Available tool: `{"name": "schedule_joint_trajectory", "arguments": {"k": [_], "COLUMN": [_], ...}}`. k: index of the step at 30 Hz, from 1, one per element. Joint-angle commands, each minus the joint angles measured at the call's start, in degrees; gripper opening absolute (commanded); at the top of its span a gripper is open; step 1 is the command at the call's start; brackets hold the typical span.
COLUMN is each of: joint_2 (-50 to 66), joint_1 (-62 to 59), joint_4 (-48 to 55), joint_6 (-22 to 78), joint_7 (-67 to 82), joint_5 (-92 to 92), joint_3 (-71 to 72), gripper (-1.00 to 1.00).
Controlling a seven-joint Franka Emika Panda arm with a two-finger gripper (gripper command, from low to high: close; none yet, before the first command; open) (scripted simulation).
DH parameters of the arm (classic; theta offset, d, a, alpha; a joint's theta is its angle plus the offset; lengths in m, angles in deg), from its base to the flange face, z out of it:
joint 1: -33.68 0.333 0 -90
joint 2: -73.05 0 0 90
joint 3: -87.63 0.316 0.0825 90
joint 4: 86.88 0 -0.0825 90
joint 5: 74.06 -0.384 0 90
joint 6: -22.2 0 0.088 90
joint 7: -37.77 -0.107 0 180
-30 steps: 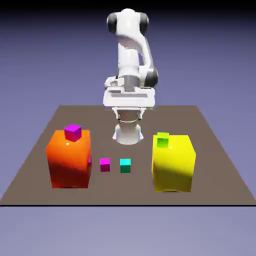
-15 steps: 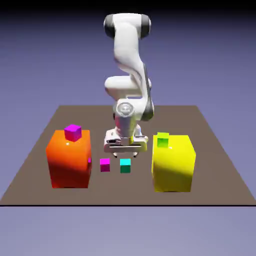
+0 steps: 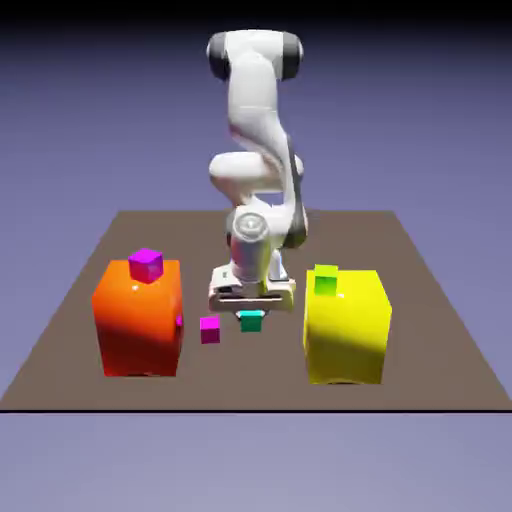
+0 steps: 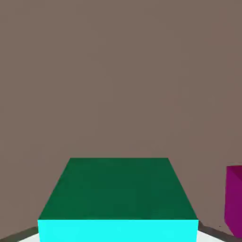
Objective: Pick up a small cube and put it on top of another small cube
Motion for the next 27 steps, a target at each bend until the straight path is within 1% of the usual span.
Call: {"name": "schedule_joint_trajectory", "arguments": {"k": [1, 17, 19, 23, 24, 25, 26, 27], "joint_2": [-1.07, -18.24, -18.54, -15.72, -15.49, -15.49, -15.49, -16.19], "joint_1": [0.36, 8.31, 8.45, 7.63, 7.56, 7.56, 7.56, 7.77], "joint_4": [1.81, 30.87, 31.38, 24.27, 23.69, 23.69, 23.69, 25.46], "joint_6": [2.49, 42.36, 43.06, 33.11, 32.29, 32.29, 32.29, 34.78], "joint_7": [2.42, 42.12, 42.82, 42.59, 42.57, 42.57, 42.57, 42.63], "joint_5": [1.24, 19.82, 20.15, 21.17, 21.26, 21.26, 21.26, 21.00], "joint_3": [-1.61, -30.26, -30.77, -33.23, -33.43, -33.43, -33.43, -32.82], "gripper": [-1.00, -1.00, -1.00, -1.00, -1.00, 1.00, 1.00, 1.00]}}
